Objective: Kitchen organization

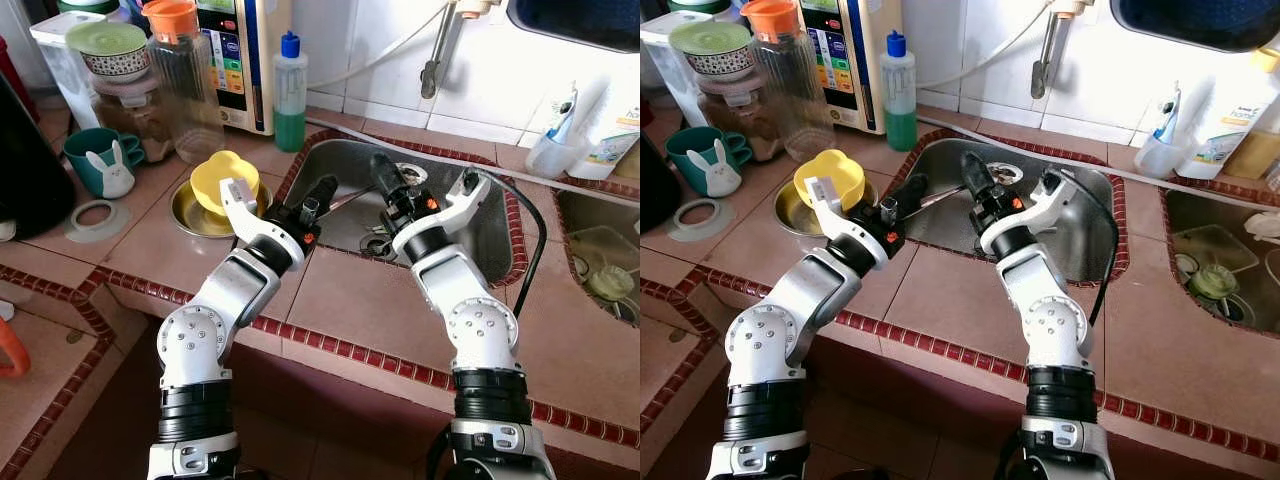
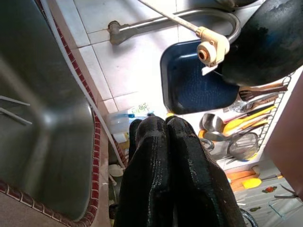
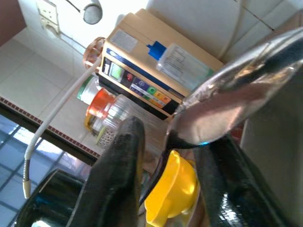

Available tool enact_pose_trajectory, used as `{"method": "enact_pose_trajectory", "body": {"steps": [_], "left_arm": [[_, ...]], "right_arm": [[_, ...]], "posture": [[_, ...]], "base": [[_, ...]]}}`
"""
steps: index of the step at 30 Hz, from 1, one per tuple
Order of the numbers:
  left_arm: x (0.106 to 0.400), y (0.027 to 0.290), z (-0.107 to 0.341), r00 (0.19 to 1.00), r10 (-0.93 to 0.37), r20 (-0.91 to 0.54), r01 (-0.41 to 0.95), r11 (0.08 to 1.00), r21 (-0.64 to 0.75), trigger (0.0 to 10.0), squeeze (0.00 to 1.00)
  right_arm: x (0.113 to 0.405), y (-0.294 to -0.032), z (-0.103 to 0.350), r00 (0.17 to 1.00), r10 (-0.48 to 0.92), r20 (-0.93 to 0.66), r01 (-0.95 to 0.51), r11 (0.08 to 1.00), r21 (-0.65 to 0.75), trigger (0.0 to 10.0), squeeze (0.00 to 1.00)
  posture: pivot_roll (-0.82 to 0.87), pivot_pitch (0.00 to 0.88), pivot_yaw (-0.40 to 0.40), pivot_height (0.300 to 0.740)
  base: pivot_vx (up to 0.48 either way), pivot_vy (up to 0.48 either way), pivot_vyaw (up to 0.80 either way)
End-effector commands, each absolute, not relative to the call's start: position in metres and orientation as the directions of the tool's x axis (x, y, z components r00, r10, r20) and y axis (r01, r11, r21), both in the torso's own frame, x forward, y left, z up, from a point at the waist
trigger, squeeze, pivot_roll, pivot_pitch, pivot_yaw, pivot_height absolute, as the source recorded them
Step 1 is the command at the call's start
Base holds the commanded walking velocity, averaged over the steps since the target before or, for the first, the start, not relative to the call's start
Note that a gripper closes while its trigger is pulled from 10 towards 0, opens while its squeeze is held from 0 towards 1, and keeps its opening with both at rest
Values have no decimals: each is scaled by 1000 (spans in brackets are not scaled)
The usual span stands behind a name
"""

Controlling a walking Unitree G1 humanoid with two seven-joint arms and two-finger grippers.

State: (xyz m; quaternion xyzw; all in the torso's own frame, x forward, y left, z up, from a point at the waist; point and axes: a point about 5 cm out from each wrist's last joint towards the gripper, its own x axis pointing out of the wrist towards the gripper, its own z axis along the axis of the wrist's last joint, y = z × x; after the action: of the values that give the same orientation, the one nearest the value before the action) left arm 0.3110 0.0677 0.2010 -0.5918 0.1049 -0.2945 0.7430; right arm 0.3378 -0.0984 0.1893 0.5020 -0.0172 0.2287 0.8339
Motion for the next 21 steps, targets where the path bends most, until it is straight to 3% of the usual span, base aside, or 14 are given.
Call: {"method": "enact_pose_trajectory", "body": {"steps": [1, 18, 19, 21], "left_arm": [[313, 58, 211, 787, -581, 208, 333, 115, -936, 0, 0], [309, 55, 206, 778, -598, 195, 326, 118, -938, 0, 0], [309, 55, 206, 778, -599, 192, 326, 122, -938, 627, 0], [309, 55, 206, 770, -608, 195, 337, 128, -933, 2980, 0]], "right_arm": [[334, -91, 194, 884, 371, 284, -419, 357, 835, 0, 0], [336, -89, 198, 883, 369, 290, -420, 346, 839, 0, 0], [336, -89, 198, 884, 368, 289, -419, 347, 839, 0, 0], [336, -90, 198, 884, 367, 289, -418, 347, 839, 0, 0]], "posture": [[138, 73, 4, 740], [136, 73, 2, 740], [137, 70, 1, 740], [136, 68, -2, 740]], "base": [[0, 0, 0], [0, 0, 0], [0, 0, 0], [0, 0, 0]]}}
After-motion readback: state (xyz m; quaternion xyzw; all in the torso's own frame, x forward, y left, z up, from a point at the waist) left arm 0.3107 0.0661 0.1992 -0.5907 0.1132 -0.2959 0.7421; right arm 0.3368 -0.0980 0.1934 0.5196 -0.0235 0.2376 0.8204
